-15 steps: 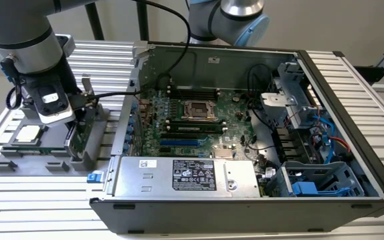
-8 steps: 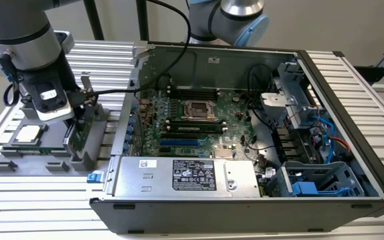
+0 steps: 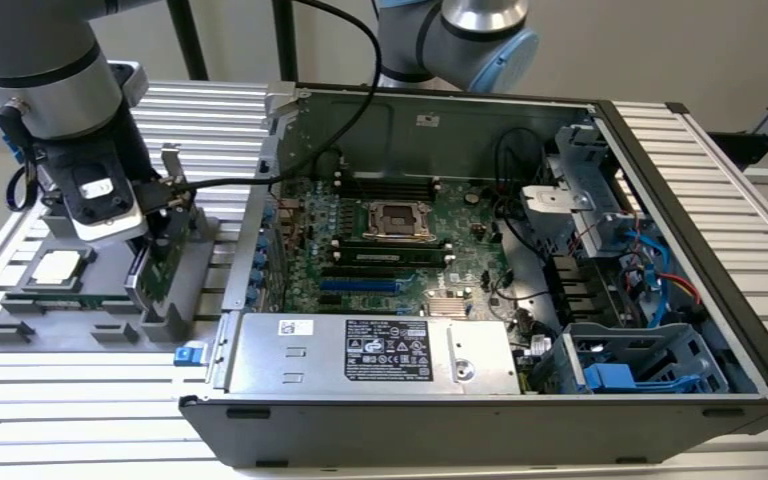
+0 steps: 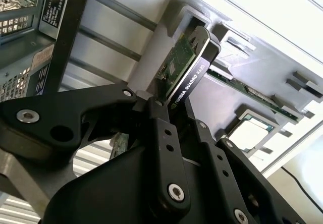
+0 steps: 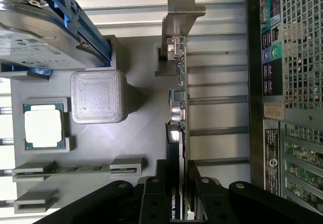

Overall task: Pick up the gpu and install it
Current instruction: 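Pick up the gpu and move the gpu toward the slot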

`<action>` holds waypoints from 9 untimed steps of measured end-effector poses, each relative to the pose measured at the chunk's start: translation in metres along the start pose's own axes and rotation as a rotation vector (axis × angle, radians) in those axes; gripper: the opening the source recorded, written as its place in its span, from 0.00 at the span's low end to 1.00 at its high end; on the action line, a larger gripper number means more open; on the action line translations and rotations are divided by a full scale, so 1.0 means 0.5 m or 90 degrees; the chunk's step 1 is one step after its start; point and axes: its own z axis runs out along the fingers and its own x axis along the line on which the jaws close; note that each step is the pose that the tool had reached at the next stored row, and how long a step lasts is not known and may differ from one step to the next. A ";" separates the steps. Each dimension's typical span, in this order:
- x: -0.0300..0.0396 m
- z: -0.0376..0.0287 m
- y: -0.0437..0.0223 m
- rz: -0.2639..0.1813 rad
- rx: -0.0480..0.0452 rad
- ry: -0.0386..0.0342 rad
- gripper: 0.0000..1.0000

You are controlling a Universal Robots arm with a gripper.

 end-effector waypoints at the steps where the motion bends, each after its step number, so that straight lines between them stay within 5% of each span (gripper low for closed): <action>1: 0.000 0.000 0.000 0.000 0.0000 0.0000 0.00; 9: 0.000 -0.001 0.000 0.000 0.0000 0.0000 0.00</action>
